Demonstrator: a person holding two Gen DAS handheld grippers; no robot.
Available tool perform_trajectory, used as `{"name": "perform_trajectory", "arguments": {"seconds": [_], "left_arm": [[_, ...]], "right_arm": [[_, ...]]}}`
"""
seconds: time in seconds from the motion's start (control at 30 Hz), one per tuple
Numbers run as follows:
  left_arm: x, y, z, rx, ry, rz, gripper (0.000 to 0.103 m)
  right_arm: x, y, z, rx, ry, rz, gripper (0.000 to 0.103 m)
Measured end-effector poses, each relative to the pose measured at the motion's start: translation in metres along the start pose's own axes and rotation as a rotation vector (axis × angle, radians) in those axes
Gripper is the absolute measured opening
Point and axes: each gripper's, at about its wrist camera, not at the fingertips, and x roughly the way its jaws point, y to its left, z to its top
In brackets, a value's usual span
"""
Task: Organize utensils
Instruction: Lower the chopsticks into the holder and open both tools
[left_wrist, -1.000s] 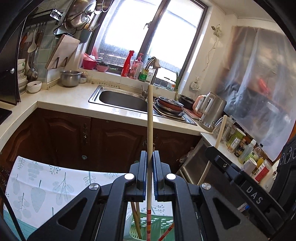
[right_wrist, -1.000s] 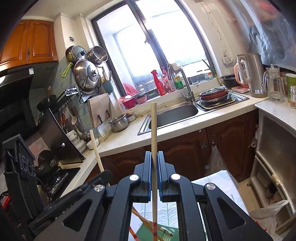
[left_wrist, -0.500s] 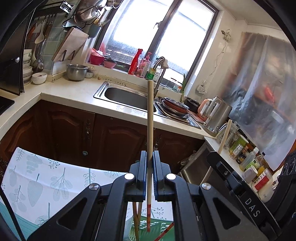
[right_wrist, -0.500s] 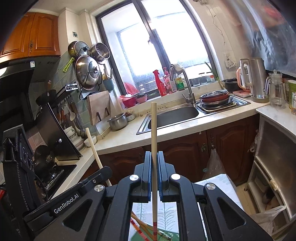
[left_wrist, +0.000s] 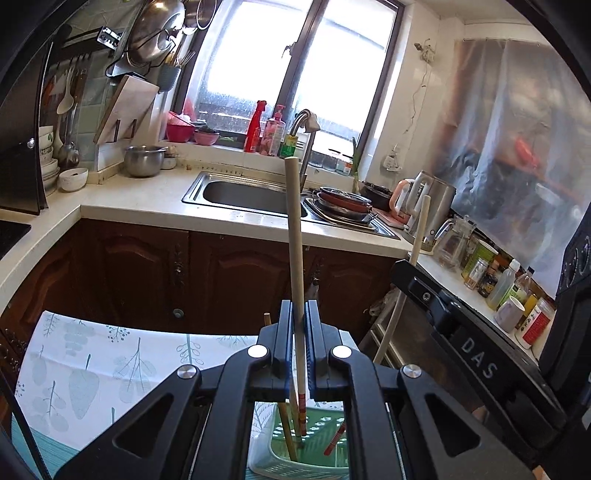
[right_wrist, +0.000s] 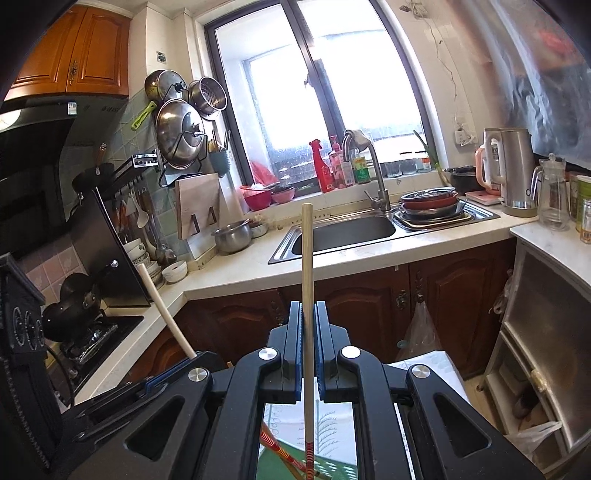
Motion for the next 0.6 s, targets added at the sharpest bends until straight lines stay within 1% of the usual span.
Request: {"name": "perform_trajectory", "arguments": {"seconds": [0.1, 0.23, 0.33, 0.47, 0.6], "left_arm": [[-0.003, 0.001, 0.001, -0.006, -0.003, -0.006, 0.004], [-0.007, 0.001, -0.001, 0.006, -0.005, -0.012, 0.004], [-0.009, 0.0, -0.005, 0.011, 0.001, -0.012, 0.004], [-0.013, 0.003, -0.008, 0.014, 0.011, -0.008, 0.004], [-0.02, 0.009, -0.012, 0.009, 0.034, -0.002, 0.004]], "right_arm": [[0.0, 0.002, -0.003, -0.019, -0.016, -0.01, 0.006], [0.001, 0.008, -0.01, -0.056, -0.016, -0.008, 0.006], [0.001, 0.013, -0.018, -0.072, -0.014, 0.016, 0.006], [0.001, 0.013, -0.035, -0.077, 0.029, 0.059, 0.006], [0.0, 0.015, -0.058, -0.098, 0.098, 0.101, 0.006]]}}
